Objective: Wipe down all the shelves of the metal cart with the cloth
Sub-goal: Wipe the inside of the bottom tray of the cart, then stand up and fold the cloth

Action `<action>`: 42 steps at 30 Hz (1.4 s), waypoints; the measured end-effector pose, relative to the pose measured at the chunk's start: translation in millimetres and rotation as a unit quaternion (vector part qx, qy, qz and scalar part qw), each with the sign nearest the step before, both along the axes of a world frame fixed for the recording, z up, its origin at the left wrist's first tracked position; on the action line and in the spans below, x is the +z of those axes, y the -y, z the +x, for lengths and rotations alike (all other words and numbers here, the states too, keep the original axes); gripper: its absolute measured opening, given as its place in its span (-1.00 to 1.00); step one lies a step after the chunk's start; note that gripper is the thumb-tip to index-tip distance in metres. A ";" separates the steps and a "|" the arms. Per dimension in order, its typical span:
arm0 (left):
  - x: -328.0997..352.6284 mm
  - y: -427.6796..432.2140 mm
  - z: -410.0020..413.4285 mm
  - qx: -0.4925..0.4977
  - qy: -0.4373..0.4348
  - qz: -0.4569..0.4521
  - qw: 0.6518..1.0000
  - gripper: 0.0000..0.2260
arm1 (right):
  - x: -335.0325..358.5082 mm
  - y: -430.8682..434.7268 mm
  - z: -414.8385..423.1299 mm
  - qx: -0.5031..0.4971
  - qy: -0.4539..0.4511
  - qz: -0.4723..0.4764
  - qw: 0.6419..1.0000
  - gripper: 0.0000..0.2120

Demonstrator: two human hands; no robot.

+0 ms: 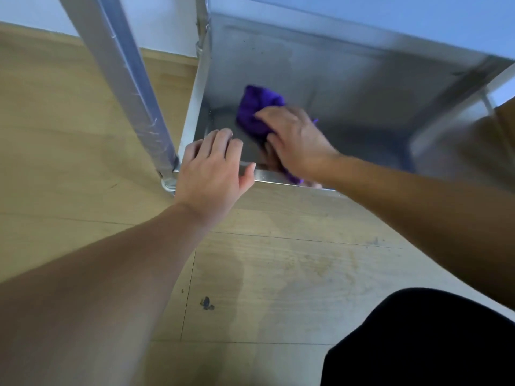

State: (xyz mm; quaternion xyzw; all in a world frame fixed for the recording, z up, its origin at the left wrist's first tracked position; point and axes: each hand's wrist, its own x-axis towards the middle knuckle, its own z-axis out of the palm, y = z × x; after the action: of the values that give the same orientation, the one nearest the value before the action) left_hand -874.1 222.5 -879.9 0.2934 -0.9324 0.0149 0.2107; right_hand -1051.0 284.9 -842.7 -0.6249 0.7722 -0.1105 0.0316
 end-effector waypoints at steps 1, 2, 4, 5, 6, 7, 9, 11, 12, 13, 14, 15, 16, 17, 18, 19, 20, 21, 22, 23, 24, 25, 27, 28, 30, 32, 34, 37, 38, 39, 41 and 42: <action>1.1 0.5 0.6 0.000 -0.001 0.004 1.000 -0.65 | 0.0 -5.5 7.8 0.049 -0.006 0.003 0.999 -0.59; 2.3 0.4 1.2 -0.001 0.001 0.006 1.000 -0.64 | 1.9 -9.6 7.9 0.088 -0.010 0.014 0.996 -0.59; 5.0 -0.5 1.5 -0.005 0.010 0.011 1.000 -0.64 | 7.2 -10.8 -7.9 0.128 -0.013 0.041 0.991 -0.60; 6.1 -0.5 1.4 -0.006 0.014 0.015 1.000 -0.64 | 8.0 -9.0 -18.4 0.128 -0.012 0.043 0.991 -0.61; 6.9 -0.1 1.1 -0.008 0.019 0.018 1.000 -0.63 | 7.5 -5.9 -28.3 0.107 -0.006 0.033 0.994 -0.61; 7.5 0.7 0.9 -0.011 0.027 0.020 0.999 -0.63 | 6.6 -3.5 -34.6 0.064 0.003 0.016 0.998 -0.62; 8.5 1.7 0.3 -0.013 0.042 0.022 0.999 -0.62 | 1.9 0.1 -34.7 -0.030 0.018 -0.006 0.999 -0.61; 10.3 0.5 -0.6 -0.014 0.050 0.022 0.998 -0.63 | 1.2 -1.7 -25.4 -0.043 0.021 0.001 0.999 -0.58; 11.5 -0.2 -0.8 -0.014 0.053 0.023 0.998 -0.64 | 3.8 -5.0 -21.0 -0.026 0.025 0.011 0.999 -0.57; 13.4 -0.6 -0.9 -0.015 0.056 0.026 0.998 -0.65 | 8.0 -9.2 -17.9 -0.006 0.030 0.024 0.999 -0.56; 14.8 -0.4 -0.4 -0.015 0.060 0.030 0.998 -0.66 | 11.9 -13.3 -16.1 0.009 0.032 0.036 0.999 -0.56; 17.4 0.2 -0.5 -0.016 0.065 0.036 0.997 -0.67 | 15.7 -17.8 -14.9 0.016 0.031 0.046 0.998 -0.56; 21.1 1.4 -1.5 -0.018 0.072 0.044 0.996 -0.68 | 19.1 -22.5 -13.7 0.009 0.028 0.056 0.998 -0.56; 25.7 3.4 -3.3 -0.021 0.081 0.052 0.995 -0.69 | 21.8 -26.2 -11.7 -0.008 0.024 0.065 0.998 -0.56; 31.1 5.7 -5.5 -0.025 0.094 0.061 0.993 -0.69 | 24.7 -28.1 -9.0 -0.030 0.019 0.073 0.997 -0.56; 36.8 8.1 -7.5 -0.028 0.108 0.074 0.991 -0.69 | 28.6 -28.1 -5.4 -0.048 0.011 0.083 0.995 -0.57; 42.3 10.4 -9.1 -0.030 0.123 0.088 0.988 -0.70 | 32.8 -26.4 -1.4 -0.062 -0.001 0.098 0.993 -0.58; 47.4 12.3 -9.8 -0.030 0.138 0.098 0.985 -0.71 | 36.9 -23.9 3.0 -0.073 -0.017 0.115 0.991 -0.59; 51.9 13.3 -9.7 -0.031 0.150 0.103 0.983 -0.73 | 41.6 -21.2 7.2 -0.081 -0.036 0.132 0.987 -0.60; 56.0 12.7 -8.6 -0.034 0.159 0.102 0.981 -0.75 | 45.8 -19.2 11.7 -0.086 -0.050 0.146 0.984 -0.60; 60.3 10.6 -7.0 -0.037 0.169 0.099 0.980 -0.77 | 50.2 -18.1 15.6 -0.090 -0.057 0.154 0.982 -0.61; 65.1 7.9 -5.3 -0.040 0.177 0.096 0.979 -0.77 | 54.6 -17.4 19.2 -0.092 -0.056 0.159 0.981 -0.61; 74.1 0.8 -1.1 -0.053 0.185 0.094 0.977 -0.71 | 63.2 -19.9 26.1 -0.093 -0.044 0.174 0.979 -0.59; 79.3 -2.0 0.6 -0.060 0.180 0.095 0.977 -0.67 | 67.7 -22.1 28.7 -0.091 -0.039 0.183 0.978 -0.58; 89.3 -7.1 4.3 -0.075 0.167 0.101 0.978 -0.56 | 75.2 -30.0 34.3 -0.079 -0.037 0.203 0.975 -0.58; 96.7 -10.1 7.1 -0.094 0.156 0.107 0.977 -0.43 | 81.8 -39.4 40.8 -0.057 -0.046 0.216 0.974 -0.59; 104.4 -13.1 10.4 -0.106 0.170 0.119 0.972 -0.32 | 87.6 -47.8 48.2 -0.031 -0.048 0.220 0.974 -0.59; 115.5 -17.6 14.9 -0.131 0.204 0.115 0.963 -0.32 | 103.9 -56.4 55.8 -0.002 -0.041 0.200 0.979 -0.61; 121.3 -20.3 15.7 -0.138 0.207 0.115 0.962 -0.39 | 112.4 -59.8 57.9 0.005 -0.028 0.192 0.981 -0.62; 128.8 -23.9 16.7 -0.142 0.201 0.121 0.962 -0.48 | 122.1 -63.3 60.0 0.013 -0.017 0.187 0.982 -0.62; 154.8 -36.5 20.2 -0.139 0.161 0.150 0.966 -0.73 | 146.1 -73.8 66.1 0.028 -0.008 0.190 0.981 -0.65; 172.9 -43.4 23.3 -0.136 0.148 0.163 0.966 -0.84 | 160.3 -81.0 70.0 0.021 0.000 0.193 0.981 -0.68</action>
State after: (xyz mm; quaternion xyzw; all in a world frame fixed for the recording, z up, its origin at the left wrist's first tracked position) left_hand -850.8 265.9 -707.0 0.1893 -0.9740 -0.1231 0.0197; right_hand -981.0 365.8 -682.4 -0.6235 0.7655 0.0412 0.1533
